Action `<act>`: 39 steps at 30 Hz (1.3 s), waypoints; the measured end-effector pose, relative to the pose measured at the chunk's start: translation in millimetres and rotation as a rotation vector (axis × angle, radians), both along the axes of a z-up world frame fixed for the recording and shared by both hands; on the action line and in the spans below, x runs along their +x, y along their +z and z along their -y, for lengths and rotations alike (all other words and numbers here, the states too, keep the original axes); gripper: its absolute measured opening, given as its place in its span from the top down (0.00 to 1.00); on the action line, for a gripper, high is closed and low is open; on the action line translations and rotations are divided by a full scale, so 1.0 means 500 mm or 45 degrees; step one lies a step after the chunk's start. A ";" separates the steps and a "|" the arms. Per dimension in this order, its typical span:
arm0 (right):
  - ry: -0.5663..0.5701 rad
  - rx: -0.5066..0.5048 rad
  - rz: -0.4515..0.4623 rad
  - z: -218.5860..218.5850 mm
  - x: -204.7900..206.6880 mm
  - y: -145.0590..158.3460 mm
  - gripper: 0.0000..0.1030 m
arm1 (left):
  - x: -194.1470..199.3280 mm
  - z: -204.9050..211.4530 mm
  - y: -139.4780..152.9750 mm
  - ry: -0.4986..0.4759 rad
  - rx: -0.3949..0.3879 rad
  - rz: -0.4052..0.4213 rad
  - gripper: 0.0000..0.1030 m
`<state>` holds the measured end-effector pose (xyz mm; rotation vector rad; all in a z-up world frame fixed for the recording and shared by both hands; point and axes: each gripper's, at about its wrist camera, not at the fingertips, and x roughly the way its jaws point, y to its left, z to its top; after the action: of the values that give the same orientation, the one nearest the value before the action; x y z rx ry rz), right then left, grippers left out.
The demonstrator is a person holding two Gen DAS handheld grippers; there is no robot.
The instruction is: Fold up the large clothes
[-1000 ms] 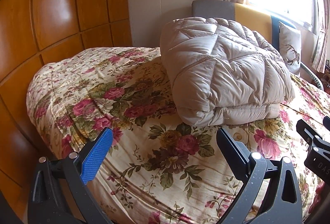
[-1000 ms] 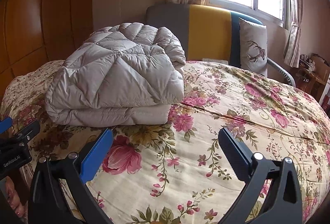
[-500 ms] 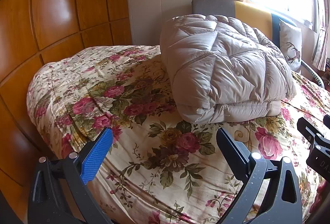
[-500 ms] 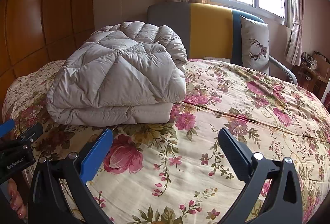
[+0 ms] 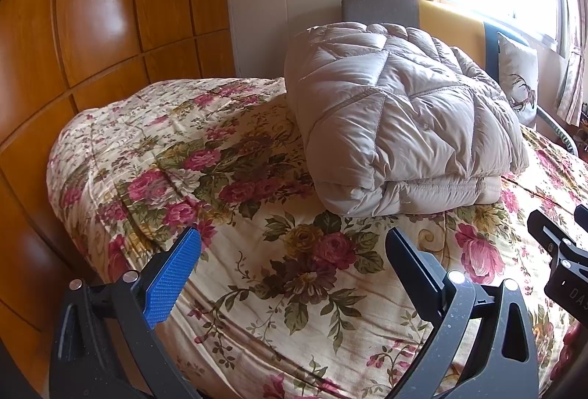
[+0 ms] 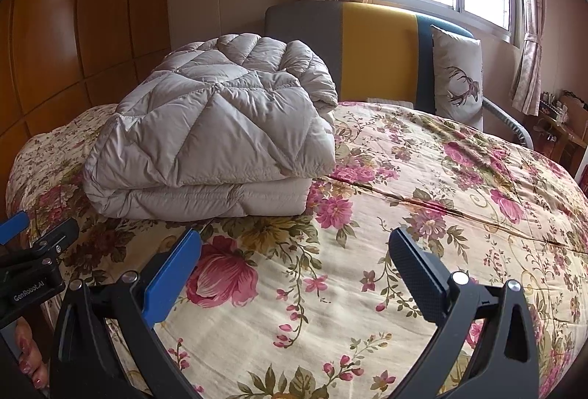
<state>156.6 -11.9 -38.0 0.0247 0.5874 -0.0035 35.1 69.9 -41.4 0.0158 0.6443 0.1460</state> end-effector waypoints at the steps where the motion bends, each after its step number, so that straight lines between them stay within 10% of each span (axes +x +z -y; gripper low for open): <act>1: 0.001 -0.001 0.000 0.000 0.000 0.000 0.02 | 0.000 0.000 0.000 0.000 0.000 0.000 0.04; 39: 0.014 0.013 -0.011 -0.002 0.000 -0.002 0.02 | -0.001 0.000 -0.007 -0.005 -0.005 -0.022 0.04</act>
<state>156.5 -11.1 -38.8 0.0317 0.5962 0.0099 34.5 70.1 -45.0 0.0148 0.6614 0.1409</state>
